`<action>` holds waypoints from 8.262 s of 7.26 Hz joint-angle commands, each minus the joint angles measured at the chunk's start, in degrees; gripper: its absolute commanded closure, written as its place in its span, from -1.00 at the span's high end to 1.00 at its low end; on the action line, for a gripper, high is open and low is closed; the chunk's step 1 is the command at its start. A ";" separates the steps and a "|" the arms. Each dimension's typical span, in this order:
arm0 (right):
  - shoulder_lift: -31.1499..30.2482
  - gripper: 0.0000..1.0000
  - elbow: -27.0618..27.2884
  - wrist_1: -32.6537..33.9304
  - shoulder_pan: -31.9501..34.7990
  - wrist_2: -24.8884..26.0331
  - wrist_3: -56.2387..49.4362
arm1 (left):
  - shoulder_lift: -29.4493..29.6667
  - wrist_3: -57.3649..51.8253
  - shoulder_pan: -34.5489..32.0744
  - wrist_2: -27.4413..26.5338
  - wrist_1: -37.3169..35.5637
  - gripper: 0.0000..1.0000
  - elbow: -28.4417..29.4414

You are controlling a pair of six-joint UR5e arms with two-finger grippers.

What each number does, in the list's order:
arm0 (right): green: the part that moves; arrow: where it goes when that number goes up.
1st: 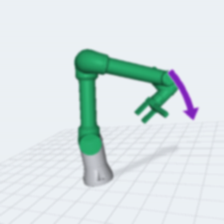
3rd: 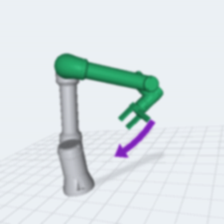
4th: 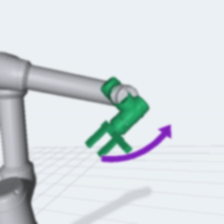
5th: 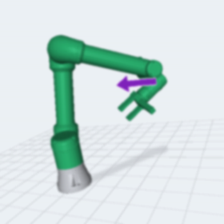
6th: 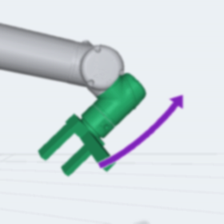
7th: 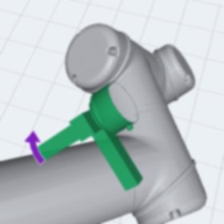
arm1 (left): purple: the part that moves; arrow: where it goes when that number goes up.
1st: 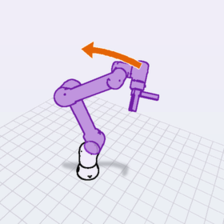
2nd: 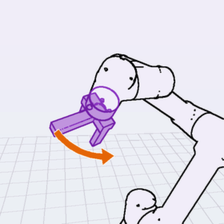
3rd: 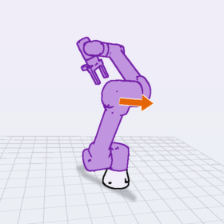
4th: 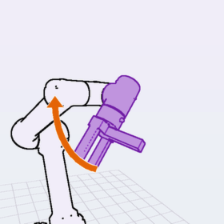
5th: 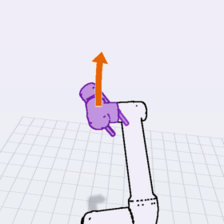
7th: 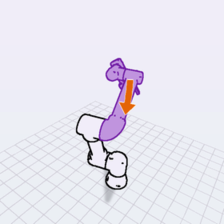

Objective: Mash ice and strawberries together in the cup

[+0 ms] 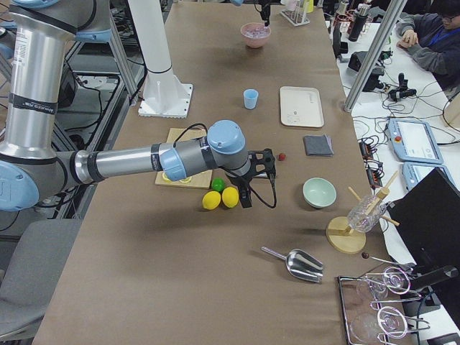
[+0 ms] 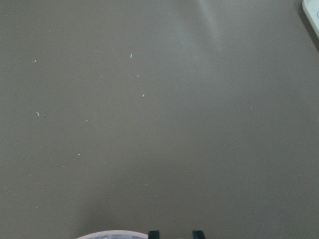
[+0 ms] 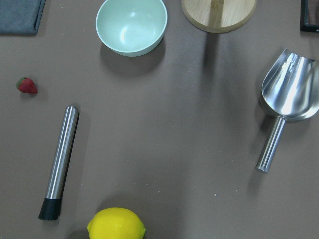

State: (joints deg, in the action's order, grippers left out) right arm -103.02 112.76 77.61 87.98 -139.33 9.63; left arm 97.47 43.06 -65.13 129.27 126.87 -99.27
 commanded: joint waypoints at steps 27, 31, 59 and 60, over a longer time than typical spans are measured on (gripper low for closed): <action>-3.85 1.00 -0.52 -2.99 0.00 -0.07 -4.88 | 21.11 24.39 34.49 -27.53 -38.25 0.96 -13.65; -4.03 1.00 -0.52 -2.99 0.00 0.02 -4.71 | 2.14 -13.60 16.41 -13.84 -37.84 0.99 -17.90; -3.85 1.00 -0.87 -2.99 0.00 0.11 -4.27 | -11.34 -25.13 8.53 -1.22 -6.90 0.39 0.92; -3.94 1.00 -0.87 -2.99 0.00 0.11 -4.27 | -11.34 -25.13 8.53 -1.22 -6.81 0.32 0.92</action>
State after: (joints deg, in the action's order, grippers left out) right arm -106.90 111.89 74.62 87.98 -139.22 5.36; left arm 86.17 18.00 -56.60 128.06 120.01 -98.37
